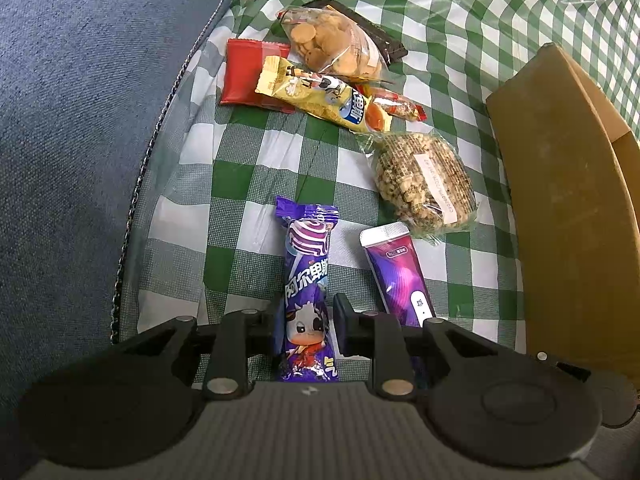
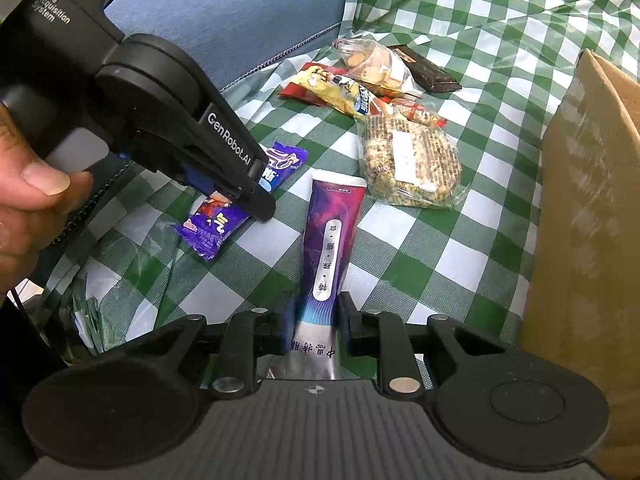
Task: Organize snacks
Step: 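Hold both snacks and lift them off the table, then carry the purple tube with the right tool while the left tool carries the candy bar to the box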
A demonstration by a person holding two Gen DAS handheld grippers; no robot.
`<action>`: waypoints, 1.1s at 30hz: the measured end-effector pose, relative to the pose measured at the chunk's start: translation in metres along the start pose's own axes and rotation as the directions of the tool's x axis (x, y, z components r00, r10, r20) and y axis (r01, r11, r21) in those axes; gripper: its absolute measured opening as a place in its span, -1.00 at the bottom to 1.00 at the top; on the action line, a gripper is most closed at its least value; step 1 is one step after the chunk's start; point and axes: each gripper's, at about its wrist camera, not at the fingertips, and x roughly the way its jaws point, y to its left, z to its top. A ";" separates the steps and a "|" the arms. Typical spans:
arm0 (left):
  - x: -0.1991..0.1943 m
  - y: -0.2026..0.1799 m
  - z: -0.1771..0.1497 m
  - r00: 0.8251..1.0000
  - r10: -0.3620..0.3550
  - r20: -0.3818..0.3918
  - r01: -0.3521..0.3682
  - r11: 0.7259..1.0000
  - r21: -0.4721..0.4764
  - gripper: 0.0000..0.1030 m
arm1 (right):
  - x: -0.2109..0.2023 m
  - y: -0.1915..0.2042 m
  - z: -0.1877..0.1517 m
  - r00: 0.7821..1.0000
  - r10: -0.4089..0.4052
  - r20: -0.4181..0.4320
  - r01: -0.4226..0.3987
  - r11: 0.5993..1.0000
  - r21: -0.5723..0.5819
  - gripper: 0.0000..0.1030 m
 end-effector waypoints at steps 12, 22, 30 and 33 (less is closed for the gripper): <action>0.000 0.000 -0.001 1.000 -0.002 0.002 0.002 1.000 -0.002 -0.48 | 0.000 0.000 0.000 1.000 -0.004 0.000 0.004 1.000 0.002 -0.55; 0.000 -0.002 -0.001 1.000 -0.001 0.001 0.001 1.000 0.009 -0.65 | 0.000 0.000 0.000 1.000 -0.010 0.005 0.010 1.000 0.005 -0.55; -0.018 -0.015 -0.003 0.996 -0.031 0.078 0.027 0.998 0.059 -0.70 | -0.016 0.001 -0.001 0.998 -0.033 0.059 0.032 0.999 0.015 -0.60; -0.032 -0.017 -0.004 0.989 -0.060 0.132 0.052 0.997 0.064 -0.70 | -0.028 0.000 -0.001 0.994 -0.044 0.097 0.044 0.999 0.007 -0.63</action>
